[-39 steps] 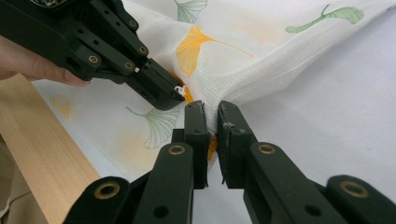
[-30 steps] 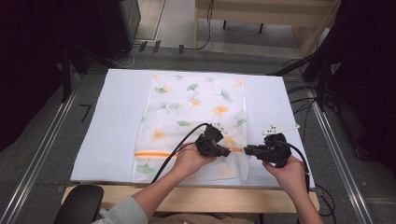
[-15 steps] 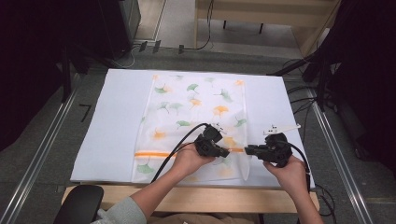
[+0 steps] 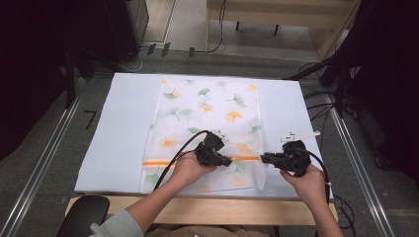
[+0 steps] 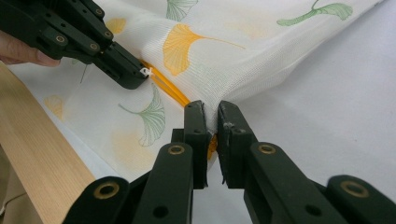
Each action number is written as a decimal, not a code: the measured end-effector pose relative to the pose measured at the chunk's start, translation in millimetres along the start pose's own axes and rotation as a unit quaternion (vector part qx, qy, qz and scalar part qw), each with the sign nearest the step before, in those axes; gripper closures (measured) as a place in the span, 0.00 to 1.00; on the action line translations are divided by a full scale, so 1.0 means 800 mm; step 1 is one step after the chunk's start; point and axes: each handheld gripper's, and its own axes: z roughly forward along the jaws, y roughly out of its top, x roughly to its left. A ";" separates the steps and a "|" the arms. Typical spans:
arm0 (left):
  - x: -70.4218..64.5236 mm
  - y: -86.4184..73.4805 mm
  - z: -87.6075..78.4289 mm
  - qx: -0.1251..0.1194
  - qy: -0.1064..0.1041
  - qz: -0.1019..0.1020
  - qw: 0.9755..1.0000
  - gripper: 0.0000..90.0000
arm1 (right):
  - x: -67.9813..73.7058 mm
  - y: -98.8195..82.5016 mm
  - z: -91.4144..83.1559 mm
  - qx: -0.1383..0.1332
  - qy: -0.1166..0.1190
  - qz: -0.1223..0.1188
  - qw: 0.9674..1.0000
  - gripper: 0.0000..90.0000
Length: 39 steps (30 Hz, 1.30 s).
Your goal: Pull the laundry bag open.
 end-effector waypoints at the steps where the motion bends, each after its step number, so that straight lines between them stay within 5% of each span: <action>1: 0.000 -0.001 0.000 -0.003 0.001 -0.001 1.000 1.00 | 0.000 0.000 0.000 0.000 0.000 0.001 1.000 0.95; 24: 0.002 -0.003 -0.006 -0.008 -0.001 0.002 1.000 1.00 | -0.001 0.000 0.001 0.002 0.000 0.000 1.000 0.95; 39: 0.014 -0.018 -0.012 -0.001 0.008 -0.014 1.000 1.00 | -0.004 -0.001 0.002 0.012 -0.005 -0.001 1.000 0.94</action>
